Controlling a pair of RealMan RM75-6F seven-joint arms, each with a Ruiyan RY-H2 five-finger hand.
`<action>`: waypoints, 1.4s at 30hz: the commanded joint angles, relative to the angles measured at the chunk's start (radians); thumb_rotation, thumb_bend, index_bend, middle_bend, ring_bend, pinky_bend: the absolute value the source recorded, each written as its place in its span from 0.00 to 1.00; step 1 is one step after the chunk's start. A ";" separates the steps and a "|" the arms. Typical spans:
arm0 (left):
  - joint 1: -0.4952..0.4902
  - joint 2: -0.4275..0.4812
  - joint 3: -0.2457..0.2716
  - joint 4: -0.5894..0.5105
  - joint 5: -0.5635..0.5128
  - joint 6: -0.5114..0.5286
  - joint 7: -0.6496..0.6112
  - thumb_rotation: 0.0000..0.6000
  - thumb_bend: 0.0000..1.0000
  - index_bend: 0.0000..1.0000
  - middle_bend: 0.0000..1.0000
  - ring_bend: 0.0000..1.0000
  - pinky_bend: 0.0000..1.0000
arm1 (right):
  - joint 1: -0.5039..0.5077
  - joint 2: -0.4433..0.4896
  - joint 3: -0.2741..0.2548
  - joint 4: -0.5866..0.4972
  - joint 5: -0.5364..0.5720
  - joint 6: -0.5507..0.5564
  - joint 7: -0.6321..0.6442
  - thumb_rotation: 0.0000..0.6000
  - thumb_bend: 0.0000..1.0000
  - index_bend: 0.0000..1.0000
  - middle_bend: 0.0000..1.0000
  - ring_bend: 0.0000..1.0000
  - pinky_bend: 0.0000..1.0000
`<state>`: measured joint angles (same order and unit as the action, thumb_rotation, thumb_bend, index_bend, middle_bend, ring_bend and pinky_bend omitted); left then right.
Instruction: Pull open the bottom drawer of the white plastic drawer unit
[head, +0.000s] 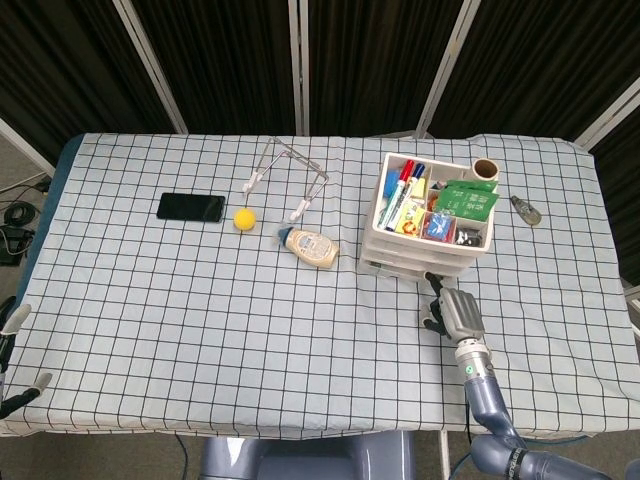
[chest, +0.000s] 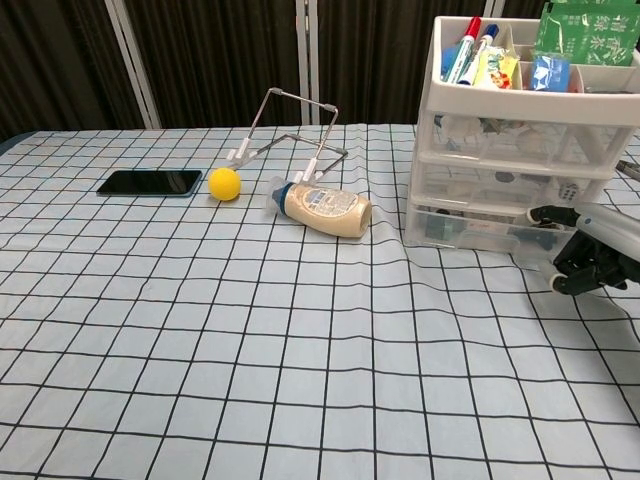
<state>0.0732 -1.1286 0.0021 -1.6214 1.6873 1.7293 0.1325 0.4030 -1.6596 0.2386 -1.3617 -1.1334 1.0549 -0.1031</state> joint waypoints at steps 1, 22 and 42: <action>0.000 0.000 0.000 0.000 0.000 -0.001 0.000 1.00 0.00 0.00 0.00 0.00 0.00 | 0.002 0.001 -0.002 -0.003 0.001 0.002 0.000 1.00 0.50 0.32 0.93 0.95 0.86; 0.002 0.003 0.001 -0.001 0.002 0.002 -0.004 1.00 0.00 0.00 0.00 0.00 0.00 | -0.006 0.029 -0.040 -0.092 -0.003 0.034 -0.028 1.00 0.52 0.47 0.93 0.95 0.86; 0.002 0.007 0.005 -0.006 0.005 -0.002 0.002 1.00 0.00 0.00 0.00 0.00 0.00 | -0.050 0.087 -0.122 -0.204 -0.032 0.069 -0.066 1.00 0.52 0.48 0.93 0.95 0.86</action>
<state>0.0755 -1.1214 0.0070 -1.6277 1.6925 1.7269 0.1349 0.3545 -1.5743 0.1188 -1.5633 -1.1626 1.1225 -0.1699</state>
